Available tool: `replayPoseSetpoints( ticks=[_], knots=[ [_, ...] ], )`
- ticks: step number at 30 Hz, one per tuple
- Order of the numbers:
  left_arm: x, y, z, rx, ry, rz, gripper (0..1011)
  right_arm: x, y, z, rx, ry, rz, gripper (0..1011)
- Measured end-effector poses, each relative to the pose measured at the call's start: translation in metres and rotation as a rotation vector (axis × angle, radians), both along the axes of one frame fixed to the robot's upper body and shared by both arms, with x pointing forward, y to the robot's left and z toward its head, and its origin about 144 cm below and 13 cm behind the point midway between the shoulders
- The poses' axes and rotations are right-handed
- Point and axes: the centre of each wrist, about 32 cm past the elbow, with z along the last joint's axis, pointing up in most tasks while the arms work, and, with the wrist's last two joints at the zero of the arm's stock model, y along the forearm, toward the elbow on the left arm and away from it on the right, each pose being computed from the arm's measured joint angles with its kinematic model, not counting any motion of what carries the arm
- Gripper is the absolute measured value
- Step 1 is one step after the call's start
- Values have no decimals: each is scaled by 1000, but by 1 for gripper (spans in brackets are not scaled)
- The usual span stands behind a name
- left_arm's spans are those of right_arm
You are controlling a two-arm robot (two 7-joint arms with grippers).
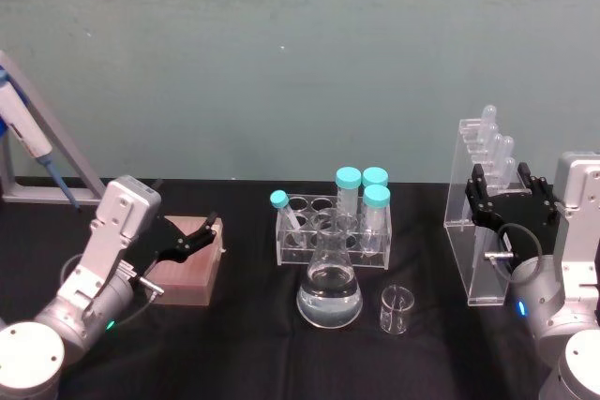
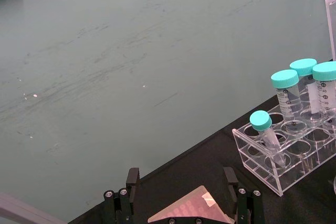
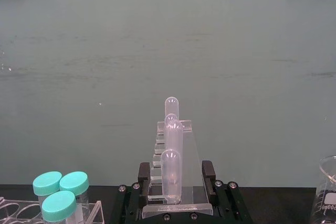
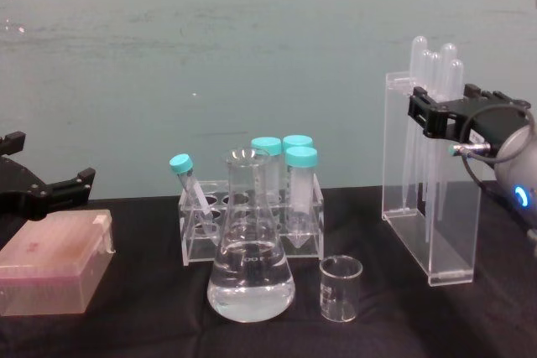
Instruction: Place the experimental apparatus aside using one hand.
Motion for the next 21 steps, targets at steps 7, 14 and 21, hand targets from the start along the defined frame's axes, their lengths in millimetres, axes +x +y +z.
replayPoseSetpoints(
  ticks=[7,14,21],
  knots=[
    [0,0,0,0,0,0,1000,0,-1,0,-4,-6,2,599],
    [0,0,0,0,0,0,1000,0,-2,1,-9,-15,1,599],
    [0,0,0,0,0,0,1000,0,-3,1,-12,-22,-2,599]
  ],
)
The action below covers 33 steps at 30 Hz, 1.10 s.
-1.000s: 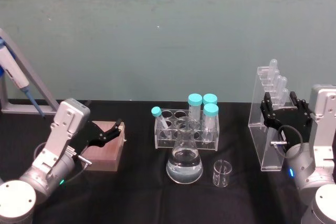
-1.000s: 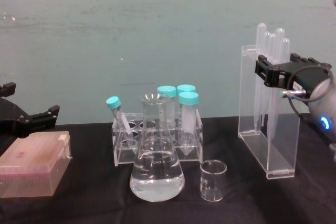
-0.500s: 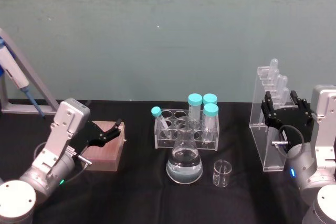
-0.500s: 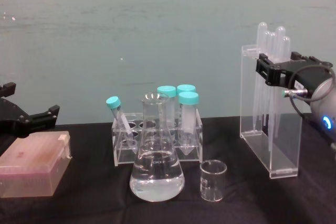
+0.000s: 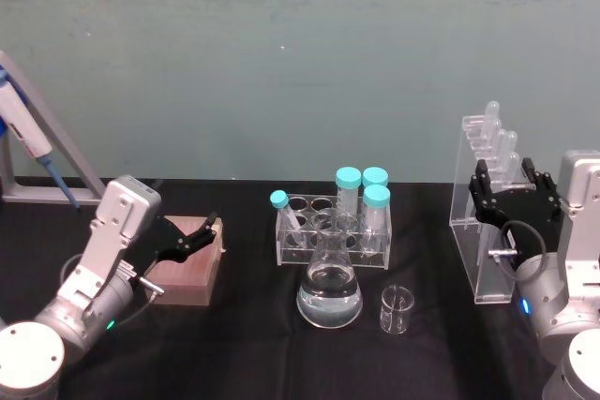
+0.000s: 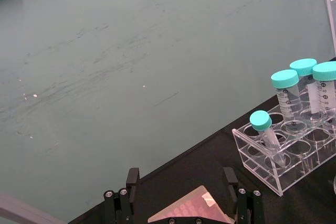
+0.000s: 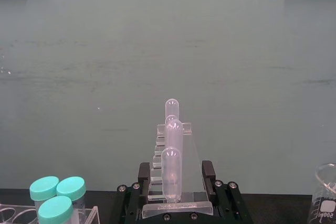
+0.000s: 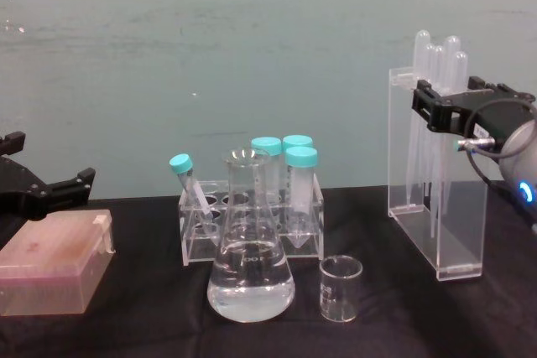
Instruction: Place the experimental apparatus aside using one hand.
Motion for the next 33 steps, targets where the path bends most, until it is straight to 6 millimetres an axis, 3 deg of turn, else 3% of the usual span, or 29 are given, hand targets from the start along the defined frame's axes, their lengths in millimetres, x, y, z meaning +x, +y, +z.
replayPoseSetpoints(
  ticks=[33],
  knots=[
    [0,0,0,0,0,0,1000,5,-15,1,-6,-43,-32,599]
  ],
)
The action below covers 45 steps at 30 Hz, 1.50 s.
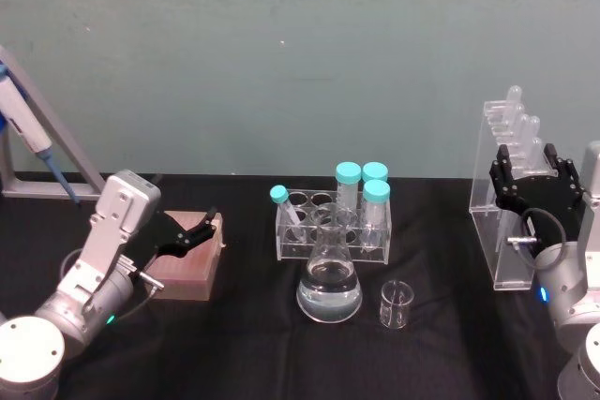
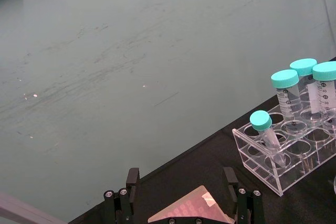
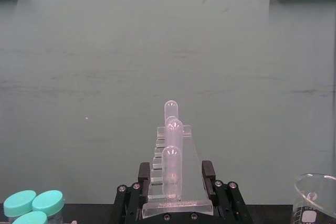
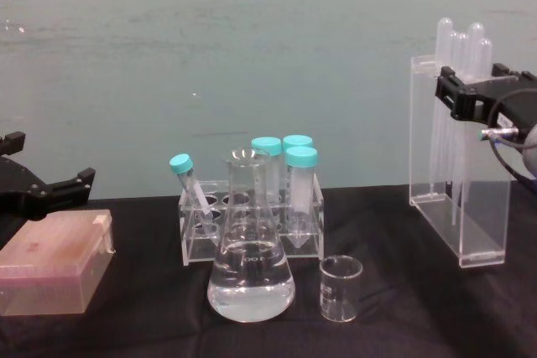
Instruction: Place the experimental apparatus aside using one hand.
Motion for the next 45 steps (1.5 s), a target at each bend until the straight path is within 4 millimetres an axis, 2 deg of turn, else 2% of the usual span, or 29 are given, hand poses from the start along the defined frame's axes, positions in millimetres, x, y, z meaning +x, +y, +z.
replayPoseSetpoints(
  ticks=[28,45],
  knots=[
    [0,0,0,0,0,0,1000,4,-28,1,16,-19,-17,599],
    [0,0,0,0,0,0,1000,3,-52,0,12,-31,-22,599]
  ],
)
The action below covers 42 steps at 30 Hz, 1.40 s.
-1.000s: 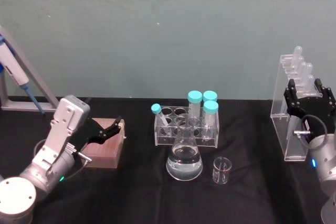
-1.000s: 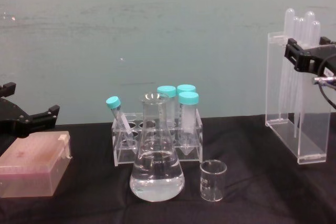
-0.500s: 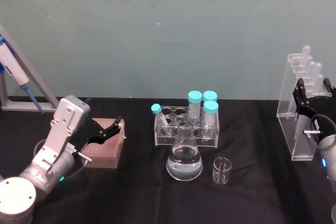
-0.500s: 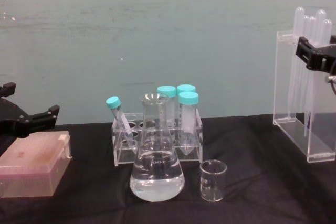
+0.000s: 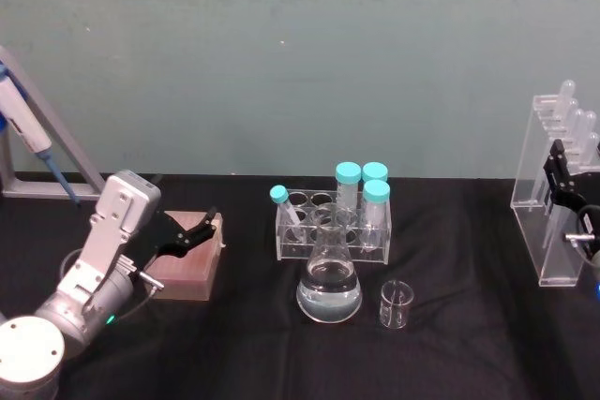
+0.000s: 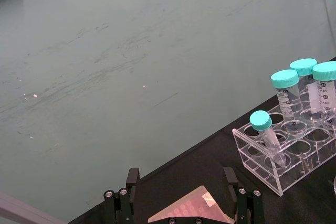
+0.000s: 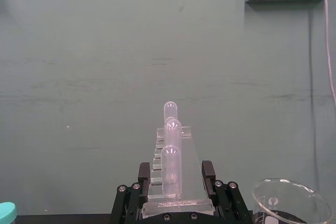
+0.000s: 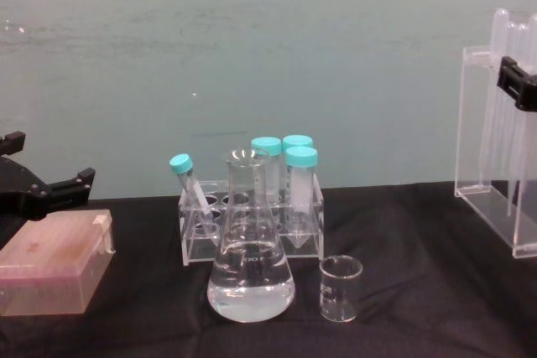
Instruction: Place the experimental apparatus aside using one hand.
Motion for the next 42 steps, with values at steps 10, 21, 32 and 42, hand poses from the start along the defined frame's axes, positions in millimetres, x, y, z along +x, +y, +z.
replayPoseSetpoints(
  ticks=[10,21,32,42],
  knots=[
    [0,0,0,0,0,0,1000,-1,-11,-2,0,1,-10,599],
    [0,0,0,0,0,0,1000,-1,-23,-3,-8,-2,-19,599],
    [0,0,0,0,0,0,1000,-2,-34,-3,-15,-2,-21,599],
    [0,0,0,0,0,0,1000,-3,-41,-4,-30,3,-23,599]
  ],
)
